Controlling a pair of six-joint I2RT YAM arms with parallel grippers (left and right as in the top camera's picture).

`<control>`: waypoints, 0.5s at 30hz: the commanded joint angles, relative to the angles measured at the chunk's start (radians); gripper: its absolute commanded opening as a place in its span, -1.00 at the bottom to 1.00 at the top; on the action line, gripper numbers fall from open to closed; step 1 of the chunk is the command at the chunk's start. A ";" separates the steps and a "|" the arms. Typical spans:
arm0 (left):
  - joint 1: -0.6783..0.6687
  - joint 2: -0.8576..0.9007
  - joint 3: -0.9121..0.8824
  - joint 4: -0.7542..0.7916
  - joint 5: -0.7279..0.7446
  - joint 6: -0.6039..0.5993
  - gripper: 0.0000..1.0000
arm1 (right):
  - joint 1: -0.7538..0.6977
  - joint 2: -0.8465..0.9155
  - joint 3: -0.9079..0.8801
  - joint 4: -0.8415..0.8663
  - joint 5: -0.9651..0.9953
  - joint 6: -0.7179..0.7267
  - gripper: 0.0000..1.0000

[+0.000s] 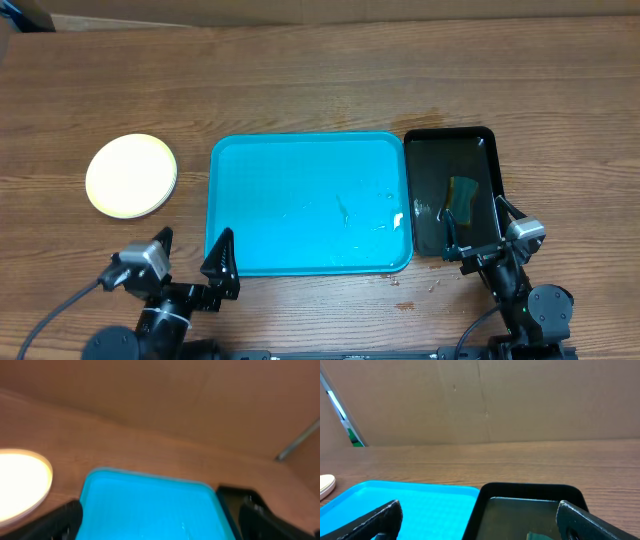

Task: Clean dirty plates on tray and stack at the side

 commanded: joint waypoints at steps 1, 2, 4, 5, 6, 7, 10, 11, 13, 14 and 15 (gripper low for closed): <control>-0.003 -0.073 -0.129 0.184 0.006 -0.058 1.00 | -0.004 -0.011 -0.011 0.006 -0.001 -0.001 1.00; -0.004 -0.087 -0.172 0.290 0.006 -0.065 1.00 | -0.004 -0.011 -0.011 0.006 -0.001 -0.001 1.00; -0.016 -0.108 -0.268 0.550 -0.008 -0.063 1.00 | -0.004 -0.011 -0.011 0.006 -0.001 -0.001 1.00; -0.021 -0.114 -0.301 0.636 -0.025 -0.063 1.00 | -0.004 -0.011 -0.011 0.006 -0.001 -0.001 1.00; -0.025 -0.121 -0.338 0.725 -0.045 -0.063 1.00 | -0.004 -0.011 -0.011 0.006 0.000 -0.001 1.00; -0.029 -0.126 -0.368 0.788 -0.065 -0.063 1.00 | -0.004 -0.011 -0.011 0.006 -0.001 -0.001 1.00; -0.034 -0.133 -0.441 0.923 -0.123 -0.063 1.00 | -0.004 -0.011 -0.011 0.006 -0.001 -0.001 1.00; -0.034 -0.133 -0.455 0.941 -0.135 -0.063 1.00 | -0.004 -0.011 -0.011 0.006 -0.001 -0.001 1.00; -0.034 -0.133 -0.482 0.953 -0.163 -0.063 1.00 | -0.004 -0.011 -0.011 0.006 -0.001 -0.001 1.00; -0.034 -0.133 -0.493 0.950 -0.179 -0.063 1.00 | -0.004 -0.011 -0.011 0.006 -0.001 -0.001 1.00; -0.034 -0.133 -0.505 0.945 -0.189 -0.062 1.00 | -0.004 -0.011 -0.011 0.006 0.000 -0.001 1.00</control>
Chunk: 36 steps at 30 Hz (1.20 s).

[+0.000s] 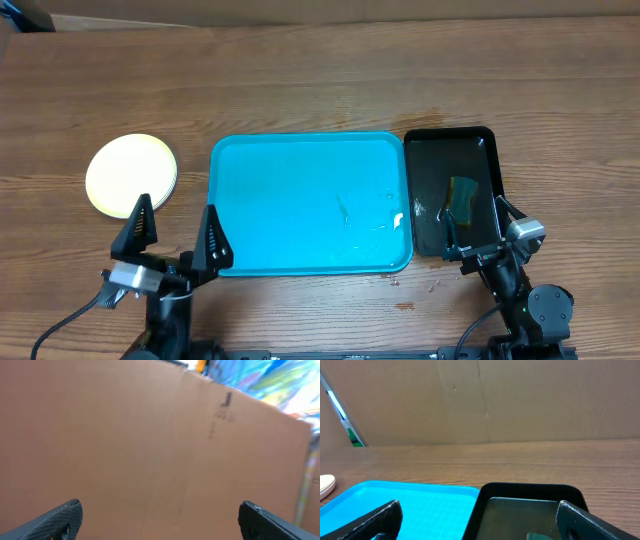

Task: Clean dirty plates on tray and stack at the side

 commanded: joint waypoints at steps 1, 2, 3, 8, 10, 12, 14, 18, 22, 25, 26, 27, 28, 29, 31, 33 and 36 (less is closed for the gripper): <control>-0.008 -0.013 -0.052 -0.003 -0.089 -0.008 1.00 | -0.004 -0.011 -0.011 0.006 -0.001 -0.001 1.00; -0.008 -0.013 -0.068 -0.005 -0.090 -0.008 1.00 | -0.004 -0.011 -0.011 0.006 -0.001 -0.001 1.00; -0.008 -0.013 -0.087 -0.005 -0.090 -0.006 0.99 | -0.004 -0.011 -0.011 0.006 -0.001 -0.001 1.00; -0.010 -0.013 -0.183 -0.025 -0.084 -0.007 1.00 | -0.004 -0.011 -0.011 0.006 -0.001 -0.001 1.00; -0.018 -0.013 -0.181 -0.095 -0.089 -0.005 1.00 | -0.004 -0.011 -0.011 0.006 -0.001 -0.001 1.00; -0.025 -0.013 -0.181 -0.143 -0.093 -0.004 1.00 | -0.004 -0.011 -0.011 0.006 -0.001 -0.001 1.00; -0.041 -0.013 -0.181 -0.204 -0.097 0.013 0.99 | -0.004 -0.011 -0.011 0.006 -0.001 -0.001 1.00; -0.070 -0.013 -0.181 -0.327 -0.124 0.029 1.00 | -0.004 -0.011 -0.011 0.006 -0.001 -0.001 1.00; -0.071 -0.010 -0.181 -0.388 -0.122 0.028 1.00 | -0.004 -0.011 -0.011 0.006 -0.001 -0.001 1.00; -0.071 -0.009 -0.181 -0.389 -0.122 0.028 0.99 | -0.004 -0.011 -0.011 0.006 -0.001 -0.001 1.00; -0.071 -0.009 -0.181 -0.389 -0.122 0.028 1.00 | -0.004 -0.011 -0.011 0.006 -0.001 -0.001 1.00; -0.071 -0.009 -0.181 -0.389 -0.122 0.028 1.00 | -0.004 -0.011 -0.011 0.006 -0.001 -0.001 1.00; -0.071 -0.009 -0.181 -0.389 -0.122 0.028 1.00 | -0.004 -0.011 -0.011 0.006 -0.001 -0.001 1.00; -0.071 -0.009 -0.181 -0.389 -0.122 0.028 1.00 | -0.004 -0.011 -0.011 0.006 -0.001 -0.001 1.00; -0.071 -0.009 -0.181 -0.389 -0.122 0.028 1.00 | -0.004 -0.011 -0.011 0.006 -0.001 -0.001 1.00; -0.071 -0.009 -0.181 -0.389 -0.122 0.028 1.00 | -0.004 -0.011 -0.011 0.006 -0.001 -0.001 1.00; -0.071 -0.009 -0.181 -0.389 -0.122 0.029 1.00 | -0.004 -0.011 -0.011 0.006 -0.001 -0.001 1.00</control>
